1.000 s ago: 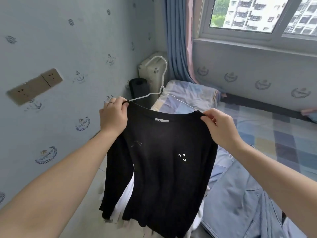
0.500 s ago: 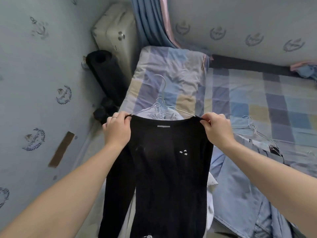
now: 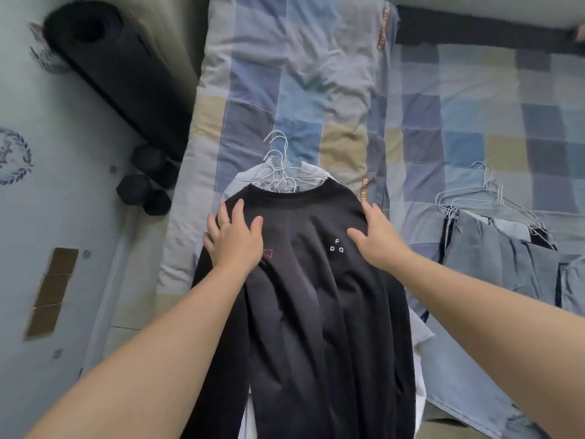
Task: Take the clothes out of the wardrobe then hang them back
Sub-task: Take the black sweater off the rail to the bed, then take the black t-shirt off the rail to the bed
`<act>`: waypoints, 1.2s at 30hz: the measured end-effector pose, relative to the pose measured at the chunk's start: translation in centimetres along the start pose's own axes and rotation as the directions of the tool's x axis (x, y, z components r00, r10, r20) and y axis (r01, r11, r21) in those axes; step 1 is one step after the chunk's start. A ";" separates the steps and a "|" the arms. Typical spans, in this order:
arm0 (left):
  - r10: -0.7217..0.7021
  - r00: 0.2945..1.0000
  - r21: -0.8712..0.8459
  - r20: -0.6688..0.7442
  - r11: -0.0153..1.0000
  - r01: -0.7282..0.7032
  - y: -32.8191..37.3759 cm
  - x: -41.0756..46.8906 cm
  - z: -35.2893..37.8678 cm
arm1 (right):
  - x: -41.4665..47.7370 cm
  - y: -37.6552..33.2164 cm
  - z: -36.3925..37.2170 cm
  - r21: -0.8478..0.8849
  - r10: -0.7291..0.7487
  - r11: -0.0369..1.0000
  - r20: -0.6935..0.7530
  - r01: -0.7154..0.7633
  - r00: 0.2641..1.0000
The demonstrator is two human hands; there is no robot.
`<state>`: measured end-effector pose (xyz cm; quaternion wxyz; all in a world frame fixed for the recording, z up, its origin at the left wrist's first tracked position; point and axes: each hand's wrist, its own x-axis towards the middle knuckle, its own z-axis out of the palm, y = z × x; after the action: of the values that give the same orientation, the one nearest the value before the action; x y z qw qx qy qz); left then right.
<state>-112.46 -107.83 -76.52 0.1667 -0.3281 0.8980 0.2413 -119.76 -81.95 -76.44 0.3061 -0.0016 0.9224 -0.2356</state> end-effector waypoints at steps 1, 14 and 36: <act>0.023 0.999 0.012 0.033 1.000 -0.023 -0.3 -0.8 0.7 | -0.8 0.7 0.8 -0.017 0.026 1.000 0.023 -0.025 0.999; 0.358 0.912 0.174 0.198 0.903 -0.392 3.7 -14.3 -1.1 | -16.1 0.2 -2.1 -0.058 0.070 0.995 -0.135 -0.078 0.988; 0.793 0.527 0.124 0.306 0.516 -0.848 24.3 -49.9 9.7 | -50.8 28.0 -13.0 0.205 0.369 0.930 -0.503 -0.307 0.782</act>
<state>-91.00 -60.95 -53.84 0.1672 0.1899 0.9453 0.2058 -81.90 -43.99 -50.87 0.0749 0.2462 0.9412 -0.2190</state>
